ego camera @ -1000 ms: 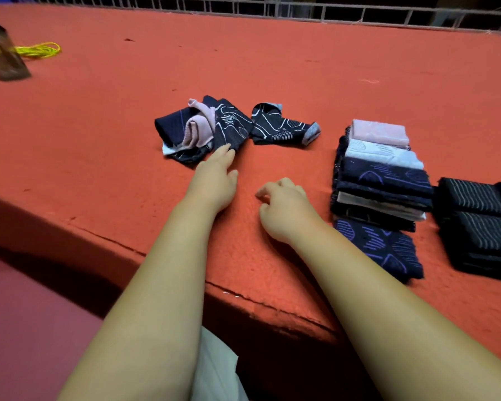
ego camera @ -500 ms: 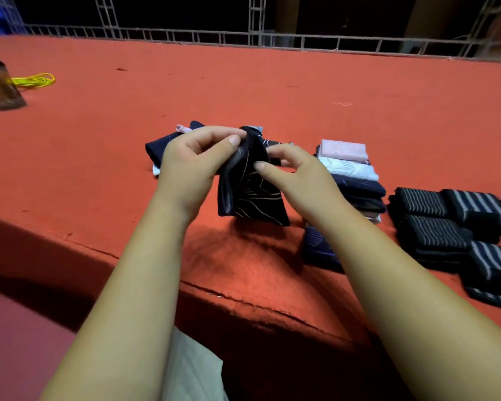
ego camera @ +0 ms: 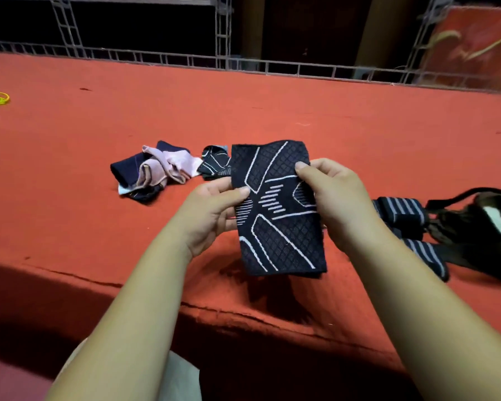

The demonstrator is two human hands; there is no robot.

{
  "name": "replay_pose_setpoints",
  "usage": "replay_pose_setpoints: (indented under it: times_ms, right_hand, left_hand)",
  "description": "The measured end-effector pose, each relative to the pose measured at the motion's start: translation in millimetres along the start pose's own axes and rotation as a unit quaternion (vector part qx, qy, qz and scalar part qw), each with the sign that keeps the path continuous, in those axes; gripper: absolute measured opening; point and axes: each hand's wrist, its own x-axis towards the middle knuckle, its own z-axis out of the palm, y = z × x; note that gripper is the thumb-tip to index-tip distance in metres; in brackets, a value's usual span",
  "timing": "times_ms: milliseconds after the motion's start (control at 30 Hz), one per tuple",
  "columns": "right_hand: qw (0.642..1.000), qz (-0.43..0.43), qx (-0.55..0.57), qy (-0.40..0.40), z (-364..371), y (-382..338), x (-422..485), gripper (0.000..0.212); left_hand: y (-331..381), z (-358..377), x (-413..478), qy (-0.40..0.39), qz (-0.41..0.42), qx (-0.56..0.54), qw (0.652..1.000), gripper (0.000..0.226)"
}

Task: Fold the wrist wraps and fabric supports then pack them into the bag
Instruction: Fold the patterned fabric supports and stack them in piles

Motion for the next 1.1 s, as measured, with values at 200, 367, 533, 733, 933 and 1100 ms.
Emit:
replay_pose_setpoints:
  times_ms: [200, 367, 533, 733, 933, 1100]
  right_hand:
    - [0.999, 0.03, -0.028, -0.03, -62.3, 14.5, -27.0, 0.007]
    - [1.0, 0.021, -0.007, -0.015, -102.8, 28.5, -36.2, 0.012]
    - [0.999, 0.009, 0.034, -0.004, -123.7, 43.0, -37.8, 0.015]
    - [0.98, 0.049, 0.188, -0.036, -138.7, 55.9, -33.3, 0.026]
    - [0.972, 0.066, 0.219, -0.05, -146.5, 60.1, -29.1, 0.048]
    - [0.963, 0.058, 0.252, -0.071, -150.0, 62.7, -29.1, 0.043]
  left_hand:
    - [-4.6, 48.2, 11.4, 0.008, -0.018, 0.048, 0.999, 0.025]
    - [-5.4, 80.6, 16.1, -0.032, -0.035, 0.034, 0.998, 0.022]
    - [-4.7, 99.8, 20.5, -0.04, -0.05, 0.032, 0.997, 0.021]
    - [2.8, 119.5, 23.9, -0.082, -0.074, 0.037, 0.993, 0.035]
    - [8.0, 129.4, 22.0, -0.08, -0.088, 0.022, 0.993, 0.039]
    - [-1.1, 126.4, 22.7, -0.047, -0.087, 0.004, 0.995, 0.039]
